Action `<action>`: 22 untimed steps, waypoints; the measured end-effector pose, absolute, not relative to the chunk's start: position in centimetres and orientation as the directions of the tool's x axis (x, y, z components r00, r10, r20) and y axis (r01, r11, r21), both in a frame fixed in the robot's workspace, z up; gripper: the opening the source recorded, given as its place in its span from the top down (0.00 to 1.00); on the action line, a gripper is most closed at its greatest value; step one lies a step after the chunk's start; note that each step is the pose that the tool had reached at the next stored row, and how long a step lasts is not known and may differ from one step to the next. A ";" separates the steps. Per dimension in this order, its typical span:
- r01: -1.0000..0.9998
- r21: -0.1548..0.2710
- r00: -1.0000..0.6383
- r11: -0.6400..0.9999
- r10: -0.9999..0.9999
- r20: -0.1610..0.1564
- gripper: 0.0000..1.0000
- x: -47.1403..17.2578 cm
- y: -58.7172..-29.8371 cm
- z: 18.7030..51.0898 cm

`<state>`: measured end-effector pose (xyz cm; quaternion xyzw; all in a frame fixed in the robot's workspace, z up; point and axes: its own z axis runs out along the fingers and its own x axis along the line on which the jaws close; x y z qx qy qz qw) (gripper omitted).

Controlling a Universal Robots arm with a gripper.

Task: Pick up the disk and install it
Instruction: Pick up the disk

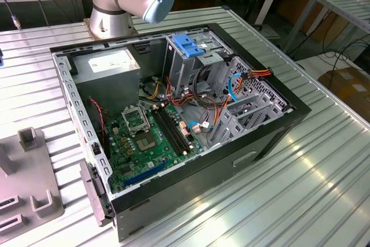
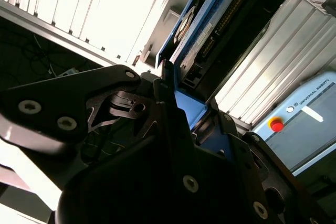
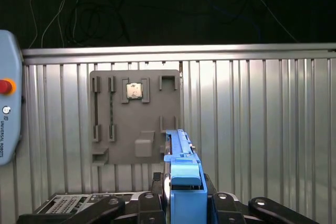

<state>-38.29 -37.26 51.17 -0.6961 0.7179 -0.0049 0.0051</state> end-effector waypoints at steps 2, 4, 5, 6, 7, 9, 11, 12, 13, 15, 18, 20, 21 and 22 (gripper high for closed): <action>-0.999 -0.014 -0.031 0.031 -1.000 0.000 0.63 -38.2 -37.3 51.2; -0.999 -0.014 -0.031 0.031 -1.000 0.000 0.63 -38.0 -37.3 51.2; -0.999 -0.014 -0.031 0.031 -1.000 0.000 0.63 -37.9 -37.3 51.2; -0.999 -0.014 -0.031 0.031 -1.000 0.000 0.63 -37.8 -37.3 51.2; -0.999 -0.014 -0.031 0.031 -1.000 0.000 0.63 -37.8 -37.3 51.2; -0.999 -0.014 -0.031 0.031 -1.000 0.000 0.63 -37.7 -37.3 51.2; -0.999 -0.014 -0.031 0.031 -1.000 0.000 0.63 -37.6 -37.3 51.2; -0.999 -0.014 -0.031 0.031 -1.000 0.000 0.63 -37.5 -37.3 51.2; -0.999 -0.014 -0.031 0.031 -1.000 0.000 0.63 -37.5 -37.3 51.2; -0.999 -0.014 -0.031 0.031 -1.000 0.000 0.63 -37.4 -37.3 51.2; -0.999 -0.014 -0.031 0.031 -1.000 -0.001 0.63 -37.1 -37.3 51.2; -0.999 -0.014 -0.031 0.031 -1.000 0.000 0.63 -36.9 -37.3 51.2; -0.999 -0.014 -0.031 0.031 -1.000 0.000 0.63 -36.7 -37.3 51.2; -0.999 -0.014 -0.031 0.031 -1.000 -0.001 0.63 -36.6 -37.3 51.2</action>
